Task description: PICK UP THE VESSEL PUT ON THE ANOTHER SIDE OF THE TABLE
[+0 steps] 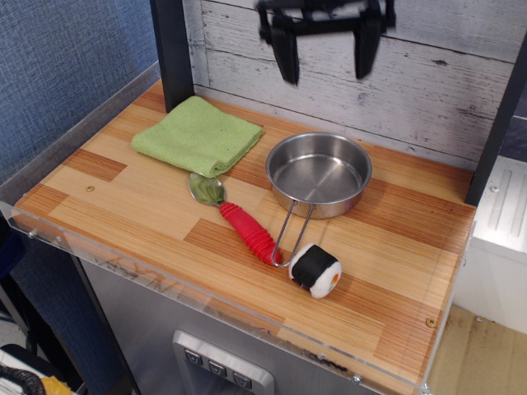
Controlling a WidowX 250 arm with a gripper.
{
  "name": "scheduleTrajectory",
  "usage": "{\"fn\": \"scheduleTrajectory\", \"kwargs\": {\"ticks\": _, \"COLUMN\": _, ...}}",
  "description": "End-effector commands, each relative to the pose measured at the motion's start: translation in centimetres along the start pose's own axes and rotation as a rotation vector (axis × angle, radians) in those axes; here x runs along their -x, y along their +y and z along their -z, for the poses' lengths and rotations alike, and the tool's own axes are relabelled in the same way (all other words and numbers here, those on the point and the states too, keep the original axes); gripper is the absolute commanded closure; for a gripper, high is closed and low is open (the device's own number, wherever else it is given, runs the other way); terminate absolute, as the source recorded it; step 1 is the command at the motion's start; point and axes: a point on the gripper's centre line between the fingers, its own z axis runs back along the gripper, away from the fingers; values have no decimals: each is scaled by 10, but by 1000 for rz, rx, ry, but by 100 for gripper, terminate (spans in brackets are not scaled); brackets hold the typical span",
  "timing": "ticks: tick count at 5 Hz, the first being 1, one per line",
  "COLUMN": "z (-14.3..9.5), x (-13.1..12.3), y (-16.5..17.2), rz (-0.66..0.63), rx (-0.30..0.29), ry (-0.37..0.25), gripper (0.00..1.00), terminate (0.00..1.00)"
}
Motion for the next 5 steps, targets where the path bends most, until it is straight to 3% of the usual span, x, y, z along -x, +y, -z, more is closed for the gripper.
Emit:
{"fn": "scheduleTrajectory", "kwargs": {"ticks": 1, "z": -49, "x": 2, "y": 14, "rz": -29, "rx": 56, "ry": -122, "gripper": 0, "terminate": 0}}
{"fn": "scheduleTrajectory", "kwargs": {"ticks": 4, "z": -49, "x": 2, "y": 14, "rz": -29, "rx": 56, "ry": -122, "gripper": 0, "terminate": 0}}
{"fn": "scheduleTrajectory", "kwargs": {"ticks": 5, "z": -49, "x": 2, "y": 14, "rz": -29, "rx": 56, "ry": -122, "gripper": 0, "terminate": 100}}
